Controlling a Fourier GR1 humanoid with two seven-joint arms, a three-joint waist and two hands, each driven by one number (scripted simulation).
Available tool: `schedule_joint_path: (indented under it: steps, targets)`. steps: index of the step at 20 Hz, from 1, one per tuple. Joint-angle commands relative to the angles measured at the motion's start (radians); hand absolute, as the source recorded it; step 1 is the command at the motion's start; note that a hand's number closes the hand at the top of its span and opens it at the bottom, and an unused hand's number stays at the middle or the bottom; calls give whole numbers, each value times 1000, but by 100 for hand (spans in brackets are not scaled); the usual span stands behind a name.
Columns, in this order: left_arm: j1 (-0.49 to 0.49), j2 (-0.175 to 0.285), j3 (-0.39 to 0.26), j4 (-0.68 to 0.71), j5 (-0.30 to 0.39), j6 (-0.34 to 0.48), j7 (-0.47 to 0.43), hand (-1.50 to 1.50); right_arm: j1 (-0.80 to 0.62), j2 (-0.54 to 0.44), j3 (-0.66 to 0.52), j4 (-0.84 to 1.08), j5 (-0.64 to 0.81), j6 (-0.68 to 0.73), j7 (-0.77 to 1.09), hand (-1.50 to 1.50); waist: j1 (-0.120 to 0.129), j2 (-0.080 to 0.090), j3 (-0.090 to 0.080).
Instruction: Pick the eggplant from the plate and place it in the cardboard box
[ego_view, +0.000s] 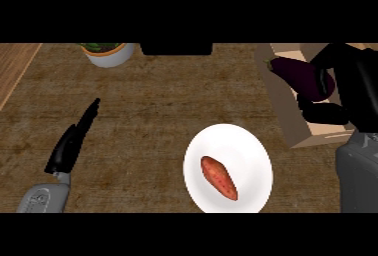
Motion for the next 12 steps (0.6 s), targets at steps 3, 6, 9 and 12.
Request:
schedule_joint_path:
  steps: [3, 6, 9, 12]
  targets:
    - [-12, 6, 15, 5, 4, -17, 12, 0, -63, -83, -112, 167, -21, -47, -12, 150, 6, 2, 0]
    - [13, -16, -17, -65, -10, -9, 43, 0, -135, -189, -210, 371, -66, -94, -109, 150, 14, 4, 1]
    - [8, -7, -15, -92, -2, -33, 71, 0, -154, -176, -152, 470, -8, -151, -84, 150, 16, 3, 1]
    - [-2, -52, -37, -26, -38, 22, 9, 0, -190, -262, -227, 675, -41, -178, -172, 150, 21, 9, 1]
